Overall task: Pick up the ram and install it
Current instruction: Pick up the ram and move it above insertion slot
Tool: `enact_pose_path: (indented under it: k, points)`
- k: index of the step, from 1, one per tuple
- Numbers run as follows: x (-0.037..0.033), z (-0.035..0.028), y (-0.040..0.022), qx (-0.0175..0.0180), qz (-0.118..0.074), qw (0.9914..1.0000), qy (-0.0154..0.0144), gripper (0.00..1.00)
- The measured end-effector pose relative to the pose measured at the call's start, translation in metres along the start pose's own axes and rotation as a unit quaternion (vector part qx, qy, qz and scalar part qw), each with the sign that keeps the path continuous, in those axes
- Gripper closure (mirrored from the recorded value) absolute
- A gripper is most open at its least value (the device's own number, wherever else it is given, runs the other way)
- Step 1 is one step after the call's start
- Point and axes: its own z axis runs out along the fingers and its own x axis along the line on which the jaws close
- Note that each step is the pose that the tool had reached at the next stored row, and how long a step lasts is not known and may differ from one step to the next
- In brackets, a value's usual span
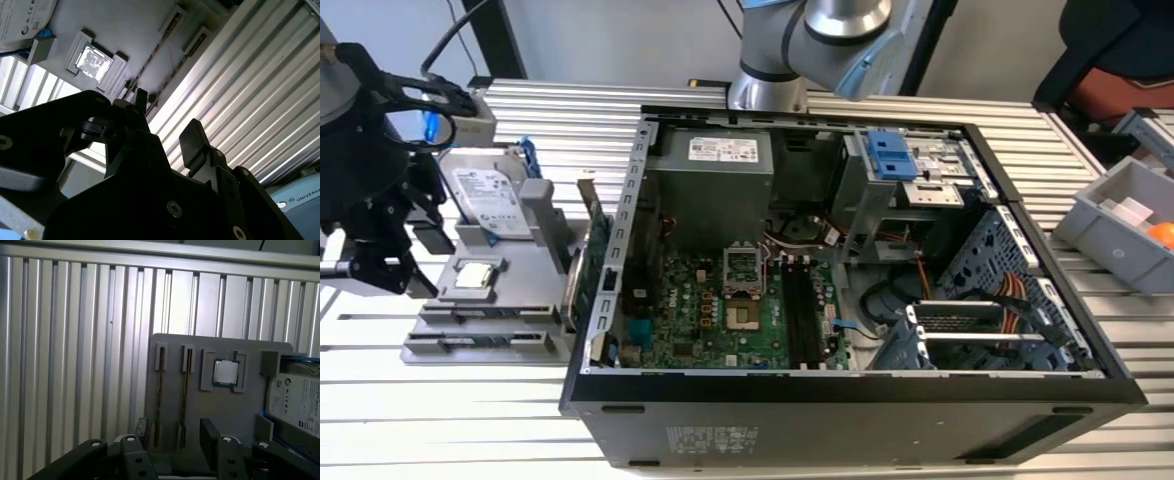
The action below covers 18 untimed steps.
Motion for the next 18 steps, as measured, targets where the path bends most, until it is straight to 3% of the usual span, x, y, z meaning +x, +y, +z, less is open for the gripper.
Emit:
enact_pose_path:
  k: [18]
  points:
    - [0.0035, 0.0097, -0.0013, 0.0001, 0.001, 1.0, 0.0, 0.0]
